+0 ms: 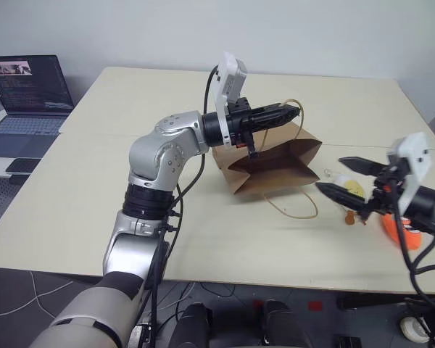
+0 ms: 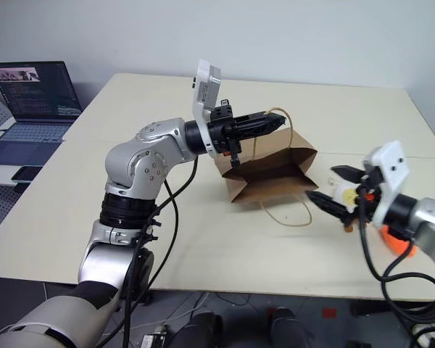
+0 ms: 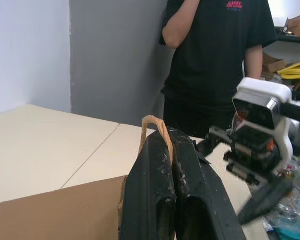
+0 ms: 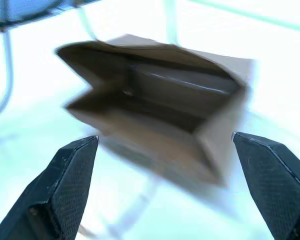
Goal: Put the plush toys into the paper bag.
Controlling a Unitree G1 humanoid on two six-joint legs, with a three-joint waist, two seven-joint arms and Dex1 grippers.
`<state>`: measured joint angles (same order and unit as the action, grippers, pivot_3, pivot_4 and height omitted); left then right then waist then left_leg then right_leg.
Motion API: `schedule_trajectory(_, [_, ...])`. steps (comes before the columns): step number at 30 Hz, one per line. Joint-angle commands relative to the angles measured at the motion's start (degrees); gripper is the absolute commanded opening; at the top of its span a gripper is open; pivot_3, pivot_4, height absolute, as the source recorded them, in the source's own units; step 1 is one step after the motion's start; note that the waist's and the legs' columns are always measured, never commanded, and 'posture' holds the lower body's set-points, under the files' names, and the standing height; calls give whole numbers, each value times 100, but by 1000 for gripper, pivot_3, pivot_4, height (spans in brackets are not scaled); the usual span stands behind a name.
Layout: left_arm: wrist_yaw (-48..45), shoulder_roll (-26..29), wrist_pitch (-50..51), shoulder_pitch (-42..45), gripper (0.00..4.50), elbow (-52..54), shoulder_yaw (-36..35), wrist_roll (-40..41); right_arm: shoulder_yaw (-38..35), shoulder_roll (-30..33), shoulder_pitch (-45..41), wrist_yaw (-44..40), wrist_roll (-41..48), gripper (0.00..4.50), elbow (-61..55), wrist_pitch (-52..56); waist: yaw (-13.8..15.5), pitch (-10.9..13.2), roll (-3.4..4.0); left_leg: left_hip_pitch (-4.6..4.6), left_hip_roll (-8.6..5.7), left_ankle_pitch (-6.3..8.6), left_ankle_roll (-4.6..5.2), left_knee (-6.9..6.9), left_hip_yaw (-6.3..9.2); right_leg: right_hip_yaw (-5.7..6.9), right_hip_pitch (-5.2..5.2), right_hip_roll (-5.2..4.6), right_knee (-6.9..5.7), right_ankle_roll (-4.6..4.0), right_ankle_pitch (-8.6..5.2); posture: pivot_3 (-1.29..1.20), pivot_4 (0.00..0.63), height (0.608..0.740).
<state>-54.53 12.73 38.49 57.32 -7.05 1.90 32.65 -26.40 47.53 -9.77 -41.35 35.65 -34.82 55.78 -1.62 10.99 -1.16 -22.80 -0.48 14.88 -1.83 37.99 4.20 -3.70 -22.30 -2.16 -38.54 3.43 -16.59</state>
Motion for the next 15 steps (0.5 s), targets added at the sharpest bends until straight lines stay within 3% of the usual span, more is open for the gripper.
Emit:
schedule_trajectory(1, [-17,-30,-10,19,0,273,3,124,406,285,331,167,-985,4473,475,-984,-19,0,0,2,-1,0,0,1,-5,-3,0,1,0,0,0,0,150,740])
schedule_trajectory(7, [-3,-115,-39,-10,0,310,65,113,1426,-77,421,659,-2036,4473,1502,-2052,-25,0,0,12,0,-1,-1,2,-23,-19,-1,7,-9,1,0,0,150,740])
schedule_trajectory(15, [-18,-51,-71,0,0,302,56,99,1813,-552,255,1289,-2565,4473,2283,-1901,-11,0,0,8,1,-2,-2,7,-12,-20,0,0,-9,0,0,0,150,740])
